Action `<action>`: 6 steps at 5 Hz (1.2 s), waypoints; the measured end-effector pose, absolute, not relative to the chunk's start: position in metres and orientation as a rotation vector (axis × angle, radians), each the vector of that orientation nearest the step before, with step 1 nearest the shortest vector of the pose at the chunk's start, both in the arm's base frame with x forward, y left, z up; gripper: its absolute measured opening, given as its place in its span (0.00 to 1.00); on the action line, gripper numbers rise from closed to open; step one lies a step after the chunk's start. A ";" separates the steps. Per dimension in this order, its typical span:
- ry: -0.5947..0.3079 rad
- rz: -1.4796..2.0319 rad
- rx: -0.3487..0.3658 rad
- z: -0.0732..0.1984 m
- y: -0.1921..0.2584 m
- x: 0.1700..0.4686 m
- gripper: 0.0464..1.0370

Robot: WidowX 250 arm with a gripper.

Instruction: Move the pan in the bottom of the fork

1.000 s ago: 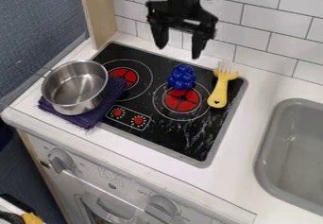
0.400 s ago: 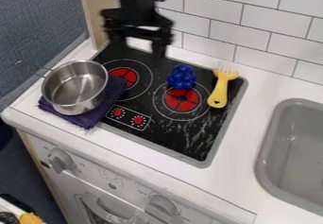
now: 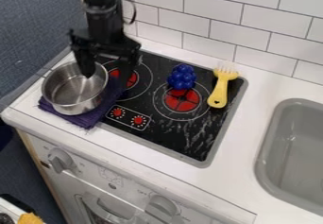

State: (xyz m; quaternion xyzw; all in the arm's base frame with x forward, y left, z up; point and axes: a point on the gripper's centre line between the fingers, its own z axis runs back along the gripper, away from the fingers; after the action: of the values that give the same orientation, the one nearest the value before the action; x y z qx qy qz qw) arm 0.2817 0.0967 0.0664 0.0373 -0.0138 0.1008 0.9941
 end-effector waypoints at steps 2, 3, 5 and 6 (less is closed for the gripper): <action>0.026 0.282 0.095 0.040 0.107 0.276 0.91; 0.010 0.279 0.093 0.039 0.107 0.278 0.63; 0.006 0.290 0.091 0.038 0.106 0.278 0.11; 0.011 0.281 0.090 0.038 0.104 0.278 0.03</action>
State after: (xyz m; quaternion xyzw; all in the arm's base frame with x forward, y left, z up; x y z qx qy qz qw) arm 0.2783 0.1037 0.0379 0.0449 0.0053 0.1400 0.9891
